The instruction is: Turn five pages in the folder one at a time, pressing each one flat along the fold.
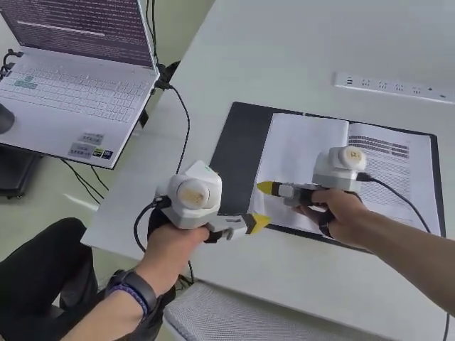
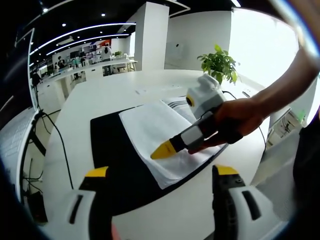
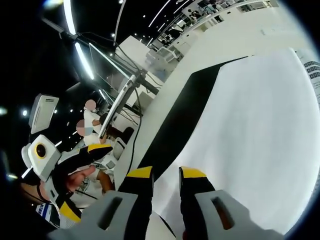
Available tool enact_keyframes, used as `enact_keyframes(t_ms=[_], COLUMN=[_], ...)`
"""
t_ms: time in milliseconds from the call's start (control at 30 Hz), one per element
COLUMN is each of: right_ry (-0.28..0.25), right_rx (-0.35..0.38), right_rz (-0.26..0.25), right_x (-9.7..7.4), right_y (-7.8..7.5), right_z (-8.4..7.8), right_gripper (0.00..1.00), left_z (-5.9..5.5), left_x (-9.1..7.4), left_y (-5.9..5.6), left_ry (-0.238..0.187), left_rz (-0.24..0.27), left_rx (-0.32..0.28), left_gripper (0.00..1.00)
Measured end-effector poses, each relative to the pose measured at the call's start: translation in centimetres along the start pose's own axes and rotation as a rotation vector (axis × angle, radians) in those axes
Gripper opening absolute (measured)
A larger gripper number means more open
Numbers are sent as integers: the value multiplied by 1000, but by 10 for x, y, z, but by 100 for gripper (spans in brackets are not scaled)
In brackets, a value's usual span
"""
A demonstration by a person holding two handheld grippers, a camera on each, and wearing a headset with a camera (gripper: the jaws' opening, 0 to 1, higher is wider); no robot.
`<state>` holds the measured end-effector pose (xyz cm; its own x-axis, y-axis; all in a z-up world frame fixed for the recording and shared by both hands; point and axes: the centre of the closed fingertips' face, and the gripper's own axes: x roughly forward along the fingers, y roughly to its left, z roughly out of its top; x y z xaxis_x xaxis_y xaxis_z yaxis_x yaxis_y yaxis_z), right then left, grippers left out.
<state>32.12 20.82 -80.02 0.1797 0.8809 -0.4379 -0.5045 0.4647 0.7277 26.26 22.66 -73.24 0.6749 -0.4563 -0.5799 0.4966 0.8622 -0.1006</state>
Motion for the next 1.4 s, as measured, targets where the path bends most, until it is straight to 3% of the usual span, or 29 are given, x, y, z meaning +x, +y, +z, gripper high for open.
enact_keyframes(t_ms=[233, 600, 700, 867, 1100, 1267, 1400], right_ry=[-30, -165, -195, -220, -238, -239, -238], right_rx=[-26, -68, -85, -90, -84, -74, -65], right_rz=[22, 9, 4, -14, -39, -52, -62], right_x=[-16, -66, -81, -96, -114, -122, -128], right_y=[9, 30, 33, 27, 17, 7, -1], right_z=[8, 45, 55, 61, 61, 57, 54], right_gripper=[26, 30, 30, 31, 30, 30, 30], left_z=[2, -2, -1, 1, -23, -44, -56], left_x=[8, 26, 31, 44, 67, 74, 76], left_y=[-1, -8, -11, -17, -17, -16, -13], left_ry=[3, 20, 21, 18, 76, 139, 155], left_rz=[-17, -48, -57, -81, -89, -93, -72], left_rx=[-12, -12, 3, 27, 42, 63, 110], left_gripper=[76, 60, 52, 29, 11, 5, 0])
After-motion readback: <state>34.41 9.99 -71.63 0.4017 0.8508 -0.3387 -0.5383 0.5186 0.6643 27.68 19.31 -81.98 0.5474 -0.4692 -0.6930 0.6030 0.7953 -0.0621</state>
